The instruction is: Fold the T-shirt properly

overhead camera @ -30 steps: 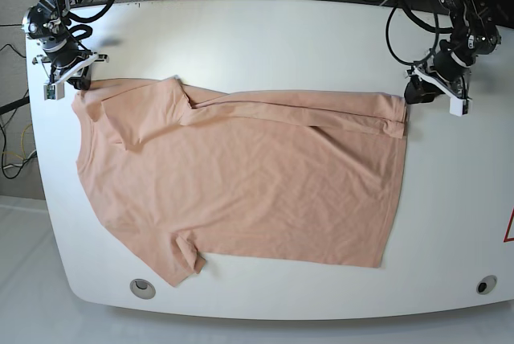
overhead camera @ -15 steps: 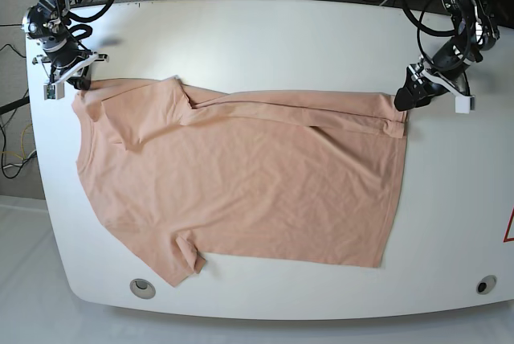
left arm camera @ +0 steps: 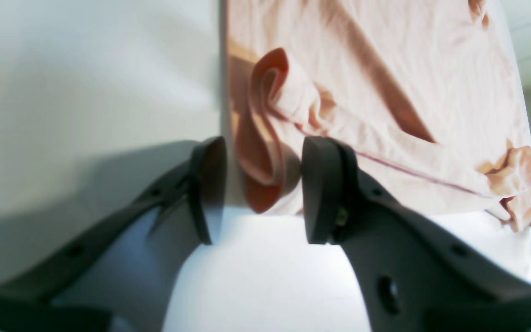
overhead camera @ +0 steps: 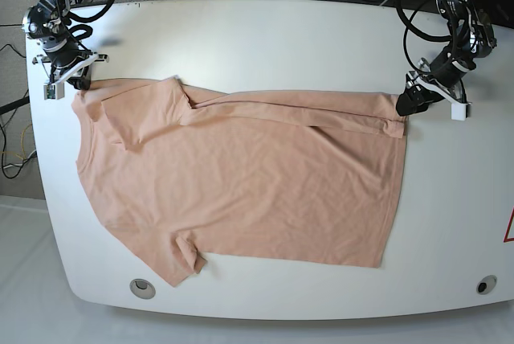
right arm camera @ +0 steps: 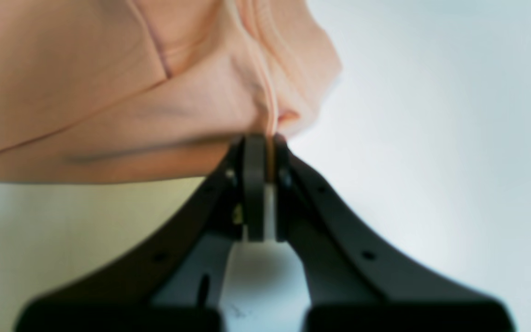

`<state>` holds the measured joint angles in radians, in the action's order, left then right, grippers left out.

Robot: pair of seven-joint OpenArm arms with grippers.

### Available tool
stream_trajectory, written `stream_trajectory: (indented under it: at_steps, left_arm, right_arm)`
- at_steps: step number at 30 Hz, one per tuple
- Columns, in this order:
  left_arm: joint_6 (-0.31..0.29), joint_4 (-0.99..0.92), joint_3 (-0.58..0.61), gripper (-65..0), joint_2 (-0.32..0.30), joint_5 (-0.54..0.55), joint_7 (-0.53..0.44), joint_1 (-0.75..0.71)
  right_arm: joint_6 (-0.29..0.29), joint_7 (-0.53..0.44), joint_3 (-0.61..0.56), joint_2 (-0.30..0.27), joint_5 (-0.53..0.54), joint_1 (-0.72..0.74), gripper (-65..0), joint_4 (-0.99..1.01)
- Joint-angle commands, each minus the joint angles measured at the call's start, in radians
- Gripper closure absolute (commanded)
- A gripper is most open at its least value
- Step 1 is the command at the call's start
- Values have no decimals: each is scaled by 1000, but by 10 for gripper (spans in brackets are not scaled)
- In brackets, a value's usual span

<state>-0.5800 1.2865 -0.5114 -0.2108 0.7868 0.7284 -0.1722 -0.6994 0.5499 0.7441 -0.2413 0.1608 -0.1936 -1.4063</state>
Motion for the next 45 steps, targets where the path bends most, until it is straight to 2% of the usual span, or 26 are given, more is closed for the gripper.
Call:
stream_trajectory:
  at_steps: [1, 12, 18, 22, 24, 26, 33, 42, 44, 45]
  left_arm:
    - [25, 21, 4, -227, -11, -49, 25, -4]
    - [15, 182, 12, -215, -14, -63, 1, -74]
    - [-12, 143, 19, -357, -11, -47, 9, -52]
    - [-28, 125, 20, -390, -12, -39, 10, -44]
    - [-28, 113, 22, -371, -13, -36, 9, -37]
    - [-8, 123, 28, -315, -11, -49, -5, -40]
    - [7, 111, 27, -2, -13, -45, 5, -29]
    - [4, 116, 25, 0, -23, -44, 18, -19]
    - [11, 119, 24, 0, -26, -47, 12, -17]
    - [35, 123, 26, 0, -27, -52, 14, -20]
  right_arm:
    - [1, 4, 1, -16, -6, 5, 0, -11]
    - [1, 10, -4, -15, -5, 1, 0, -13]
    - [1, 4, -4, -14, -3, 4, 0, -17]
    - [1, 4, -5, -14, -5, 3, 0, -18]
    - [1, 4, -4, -14, -6, 2, 0, -17]
    - [1, 2, -10, -12, -1, -1, 0, -18]
    - [1, 3, -12, -12, 1, -2, 0, -20]
    - [1, -4, -16, -13, 3, 6, 0, -19]
    - [1, -5, -18, -13, 4, 6, 0, -19]
    - [1, -6, -19, -14, 3, 6, 0, -16]
